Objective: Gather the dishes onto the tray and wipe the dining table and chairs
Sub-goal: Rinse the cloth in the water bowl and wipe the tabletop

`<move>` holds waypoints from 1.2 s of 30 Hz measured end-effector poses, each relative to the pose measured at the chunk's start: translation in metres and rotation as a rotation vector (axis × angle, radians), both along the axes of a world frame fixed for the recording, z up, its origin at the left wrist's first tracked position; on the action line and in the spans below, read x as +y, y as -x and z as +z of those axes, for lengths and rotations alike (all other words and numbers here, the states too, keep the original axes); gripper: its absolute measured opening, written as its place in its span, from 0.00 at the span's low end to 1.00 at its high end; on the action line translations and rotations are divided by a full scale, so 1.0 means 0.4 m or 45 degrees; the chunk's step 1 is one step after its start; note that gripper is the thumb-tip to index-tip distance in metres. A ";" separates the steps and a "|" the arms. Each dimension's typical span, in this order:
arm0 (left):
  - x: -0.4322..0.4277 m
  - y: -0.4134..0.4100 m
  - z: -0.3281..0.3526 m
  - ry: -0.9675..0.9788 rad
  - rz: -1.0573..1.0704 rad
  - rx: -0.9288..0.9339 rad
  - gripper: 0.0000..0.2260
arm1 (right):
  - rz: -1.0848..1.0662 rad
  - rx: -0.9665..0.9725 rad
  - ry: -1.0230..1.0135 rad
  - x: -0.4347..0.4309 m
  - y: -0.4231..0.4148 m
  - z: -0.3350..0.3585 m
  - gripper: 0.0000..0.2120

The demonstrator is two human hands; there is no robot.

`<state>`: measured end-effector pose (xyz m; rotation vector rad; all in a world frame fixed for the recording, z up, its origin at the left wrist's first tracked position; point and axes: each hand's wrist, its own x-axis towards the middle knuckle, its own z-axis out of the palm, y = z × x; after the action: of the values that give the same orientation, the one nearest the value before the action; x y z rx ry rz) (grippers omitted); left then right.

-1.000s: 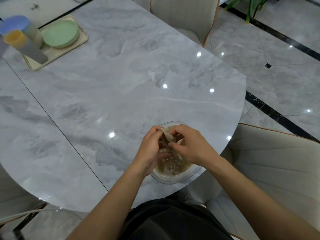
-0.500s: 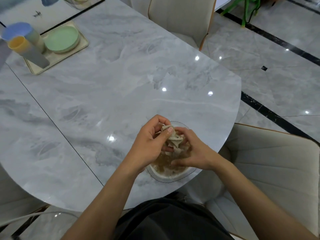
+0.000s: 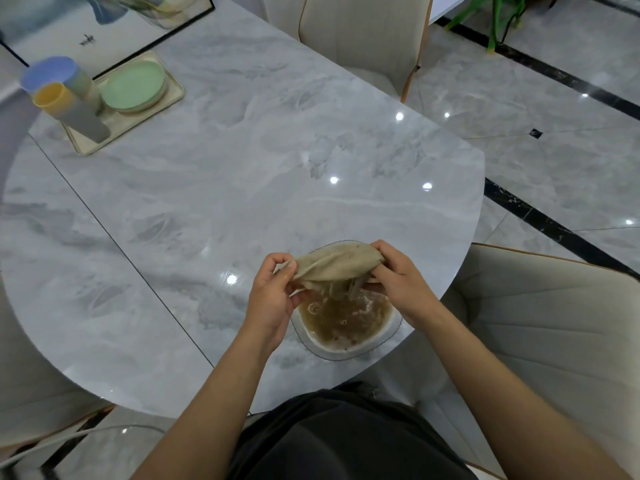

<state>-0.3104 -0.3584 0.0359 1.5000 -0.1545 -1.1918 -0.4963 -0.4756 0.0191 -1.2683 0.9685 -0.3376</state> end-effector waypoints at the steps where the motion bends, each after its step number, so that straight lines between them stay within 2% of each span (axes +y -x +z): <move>1: -0.001 0.004 -0.014 -0.066 -0.005 0.010 0.07 | -0.016 -0.028 -0.025 0.001 0.000 0.006 0.09; 5: -0.009 0.025 -0.058 -0.303 -0.076 0.080 0.05 | -0.025 -0.032 0.021 0.006 -0.009 0.018 0.07; 9: -0.031 0.051 -0.072 -0.420 -0.196 0.087 0.07 | -0.015 -0.032 0.076 0.012 -0.025 0.025 0.05; 11: -0.046 0.064 -0.053 -0.368 -0.179 0.152 0.13 | 0.002 -0.021 0.097 0.015 -0.033 0.027 0.09; 15: -0.069 0.066 -0.035 -0.218 -0.183 0.479 0.24 | 0.067 -0.078 0.086 0.021 -0.039 0.040 0.21; 18: -0.079 0.068 -0.049 -0.119 -0.165 0.654 0.28 | 0.076 -0.118 0.040 0.029 -0.046 0.051 0.22; 20: -0.086 0.072 -0.056 -0.106 -0.093 0.728 0.28 | 0.090 -0.064 0.120 0.032 -0.049 0.051 0.19; 23: -0.083 0.081 -0.076 -0.124 -0.019 0.784 0.26 | 0.220 0.191 0.404 0.025 -0.047 0.045 0.17; 26: -0.071 0.080 -0.093 -0.097 -0.007 0.810 0.22 | 0.425 0.488 0.761 0.015 -0.037 0.032 0.18; 28: -0.064 0.077 -0.103 -0.056 -0.029 0.838 0.21 | 0.511 0.575 0.864 0.009 -0.028 0.029 0.21; 32: -0.063 0.076 -0.117 0.052 -0.073 0.879 0.22 | 0.725 0.651 0.879 0.002 -0.015 0.032 0.28; 34: -0.066 0.078 -0.118 0.005 -0.074 0.852 0.19 | 0.696 0.579 0.780 0.000 -0.005 0.035 0.29; 36: -0.064 0.078 -0.115 -0.071 -0.061 0.822 0.13 | 0.550 0.482 0.673 -0.004 0.009 0.033 0.30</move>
<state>-0.3418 -0.3842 -0.0102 1.0941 0.2818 -1.6678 -0.5000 -0.4773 0.0322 -2.0338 0.9144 -0.0047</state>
